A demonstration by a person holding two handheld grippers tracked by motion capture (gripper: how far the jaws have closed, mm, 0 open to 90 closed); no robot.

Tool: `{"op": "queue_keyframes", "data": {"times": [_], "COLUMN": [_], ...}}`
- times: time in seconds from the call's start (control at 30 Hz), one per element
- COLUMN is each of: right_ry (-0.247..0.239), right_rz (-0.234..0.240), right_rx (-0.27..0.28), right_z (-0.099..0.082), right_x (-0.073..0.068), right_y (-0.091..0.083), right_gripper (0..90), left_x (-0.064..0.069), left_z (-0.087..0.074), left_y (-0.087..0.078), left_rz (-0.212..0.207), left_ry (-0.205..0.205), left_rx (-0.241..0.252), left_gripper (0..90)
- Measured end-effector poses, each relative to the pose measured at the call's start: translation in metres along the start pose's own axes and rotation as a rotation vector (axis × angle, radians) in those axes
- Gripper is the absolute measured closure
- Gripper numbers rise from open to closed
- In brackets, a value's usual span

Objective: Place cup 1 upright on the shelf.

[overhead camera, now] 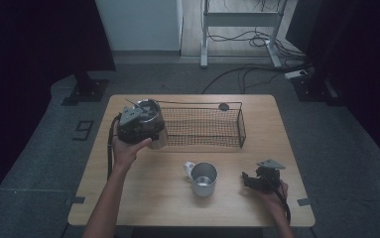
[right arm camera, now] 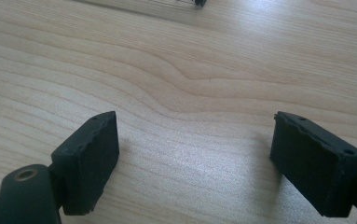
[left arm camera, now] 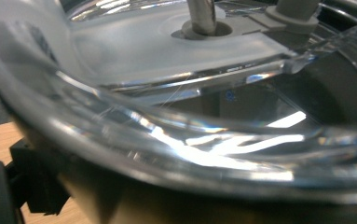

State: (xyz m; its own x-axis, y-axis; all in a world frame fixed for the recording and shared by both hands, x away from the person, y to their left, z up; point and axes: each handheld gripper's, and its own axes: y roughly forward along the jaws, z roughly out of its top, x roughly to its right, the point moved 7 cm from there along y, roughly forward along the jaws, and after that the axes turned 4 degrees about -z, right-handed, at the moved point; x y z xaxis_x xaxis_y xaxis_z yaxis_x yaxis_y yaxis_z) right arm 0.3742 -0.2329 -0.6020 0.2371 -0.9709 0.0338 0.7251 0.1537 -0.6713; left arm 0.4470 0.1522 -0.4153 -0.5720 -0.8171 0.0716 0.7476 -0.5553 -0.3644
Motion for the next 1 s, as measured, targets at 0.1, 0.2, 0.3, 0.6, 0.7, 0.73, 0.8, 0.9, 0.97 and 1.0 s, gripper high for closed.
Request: {"op": "queue_keyframes", "data": {"times": [0.1, 0.2, 0.3, 0.6, 0.7, 0.73, 0.8, 0.9, 0.97, 1.0], "right_ry": [0.000, 0.000, 0.002, 0.004, 0.004, 0.004, 0.004, 0.004, 0.004, 0.005], "right_rz": [0.000, 0.000, -0.001, -0.002, -0.004, -0.003, -0.003, -0.002, -0.003, -0.004], "right_rx": [0.000, 0.000, 0.000, 0.000, -0.001, 0.000, 0.000, 0.000, 0.000, 0.002], "right_z": [0.000, 0.000, 0.000, 0.000, 0.000, 0.000, 0.000, 0.000, 0.000, 0.000], "right_x": [0.000, 0.000, 0.000, 0.000, 0.000, 0.000, 0.000, 0.000, 0.000, 0.000], "right_y": [0.000, 0.000, 0.000, 0.000, 0.000, 0.000, 0.000, 0.000, 0.000, 0.000], "right_gripper": [15.0, 15.0, 15.0, 15.1, 15.1, 15.1, 15.1, 15.1, 15.1, 15.1], "left_x": [0.001, 0.001, 0.001, -0.001, -0.002, -0.002, -0.002, -0.001, 0.000, 0.000], "left_z": [0.001, 0.004, 0.005, 0.008, 0.008, 0.008, 0.009, 0.012, 0.012, 0.014], "left_y": [0.001, 0.003, 0.004, 0.010, 0.012, 0.013, 0.014, 0.019, 0.021, 0.023], "left_rz": [-0.004, -0.005, -0.009, -0.010, -0.008, -0.007, -0.007, -0.004, -0.007, -0.009], "left_ry": [0.000, -0.002, -0.004, -0.008, -0.012, -0.011, -0.011, -0.010, -0.009, -0.008], "left_rx": [0.001, 0.003, 0.002, -0.001, -0.003, -0.005, -0.007, -0.011, -0.012, -0.013], "left_gripper": [4.2, 4.1, 4.2, 4.2, 4.2, 4.2, 4.2, 4.2, 4.2, 4.2]}}
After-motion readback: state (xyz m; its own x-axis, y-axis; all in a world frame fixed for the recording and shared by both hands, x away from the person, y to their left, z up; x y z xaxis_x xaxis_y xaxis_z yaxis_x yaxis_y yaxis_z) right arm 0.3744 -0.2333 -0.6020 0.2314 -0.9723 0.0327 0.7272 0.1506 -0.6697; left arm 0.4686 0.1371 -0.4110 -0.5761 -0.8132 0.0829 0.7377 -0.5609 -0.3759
